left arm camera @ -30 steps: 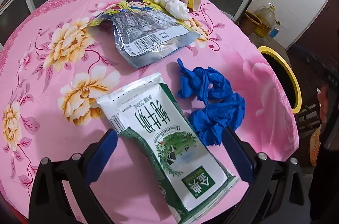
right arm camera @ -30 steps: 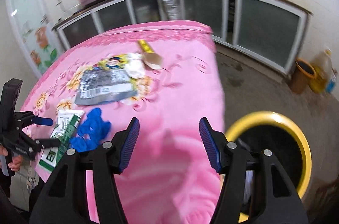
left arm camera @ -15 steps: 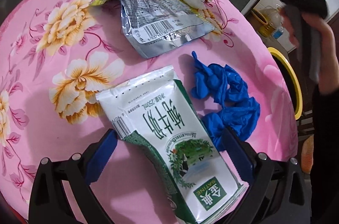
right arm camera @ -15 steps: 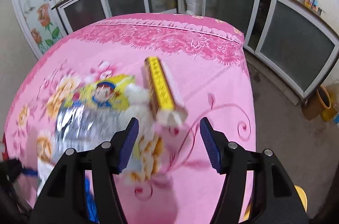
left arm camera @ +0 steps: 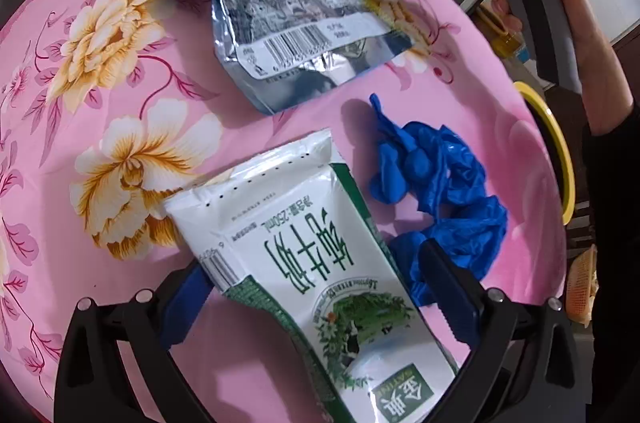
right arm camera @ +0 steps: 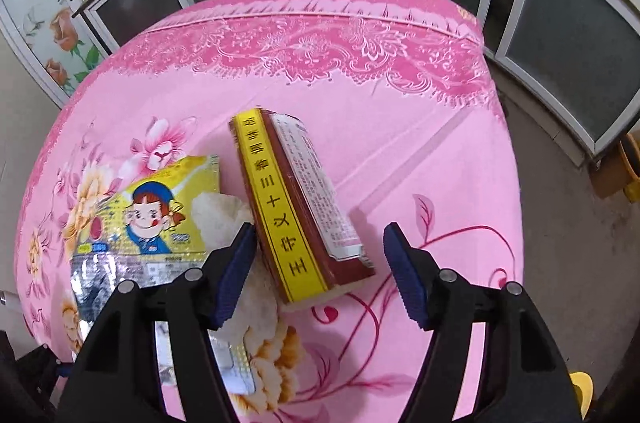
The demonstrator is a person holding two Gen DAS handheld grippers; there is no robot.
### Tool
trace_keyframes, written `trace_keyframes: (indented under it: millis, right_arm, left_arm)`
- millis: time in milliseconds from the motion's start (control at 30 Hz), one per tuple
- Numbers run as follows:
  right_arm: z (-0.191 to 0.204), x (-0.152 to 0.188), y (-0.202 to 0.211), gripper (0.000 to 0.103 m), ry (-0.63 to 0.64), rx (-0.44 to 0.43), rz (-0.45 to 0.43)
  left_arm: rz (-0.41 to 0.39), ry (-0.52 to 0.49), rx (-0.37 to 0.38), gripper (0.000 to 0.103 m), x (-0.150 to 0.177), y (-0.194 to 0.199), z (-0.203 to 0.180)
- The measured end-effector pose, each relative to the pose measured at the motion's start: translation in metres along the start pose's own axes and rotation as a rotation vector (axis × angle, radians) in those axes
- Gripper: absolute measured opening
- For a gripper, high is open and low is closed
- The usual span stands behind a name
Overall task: Collect trash
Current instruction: 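Grasp the second milk carton with left tool while right tool grasps the yellow spice box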
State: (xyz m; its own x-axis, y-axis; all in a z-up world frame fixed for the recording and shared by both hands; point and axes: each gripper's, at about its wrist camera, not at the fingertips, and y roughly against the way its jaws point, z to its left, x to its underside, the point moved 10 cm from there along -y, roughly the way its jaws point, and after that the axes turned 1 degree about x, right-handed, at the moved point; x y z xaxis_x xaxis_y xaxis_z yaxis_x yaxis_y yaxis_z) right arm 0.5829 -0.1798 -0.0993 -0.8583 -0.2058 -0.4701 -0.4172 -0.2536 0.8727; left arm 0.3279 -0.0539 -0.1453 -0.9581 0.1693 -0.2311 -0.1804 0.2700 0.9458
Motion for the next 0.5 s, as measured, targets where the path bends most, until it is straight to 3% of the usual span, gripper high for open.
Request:
trace_keyframes:
  millis: [133,233,267,367,400,500]
  right_arm:
    - [0.001,-0.001,-0.006,0.059,-0.008,-0.001,-0.004]
    - [-0.001,-0.001,-0.007,0.048,-0.01,-0.004,-0.008]
    - [-0.001,0.0,-0.006,0.041,-0.015,-0.01,-0.013]
    - [-0.005,0.001,0.0,0.027,-0.034,-0.018,-0.025]
    - [-0.007,0.001,0.003,0.025,-0.049,-0.028,-0.034]
    - [-0.009,0.005,0.014,0.023,-0.095,-0.091,-0.041]
  left_arm:
    - [0.018,-0.053,-0.073,0.095,0.0,-0.01,-0.007]
    - [0.005,-0.064,-0.101,0.093,-0.002,-0.014,-0.009]
    - [-0.006,-0.069,-0.128,0.084,-0.002,-0.014,-0.009]
    - [-0.031,-0.066,-0.124,0.076,0.0,-0.007,-0.008]
    - [-0.036,-0.058,-0.12,0.069,0.001,-0.005,-0.007]
    - [-0.045,-0.023,-0.087,0.061,0.007,0.007,0.0]
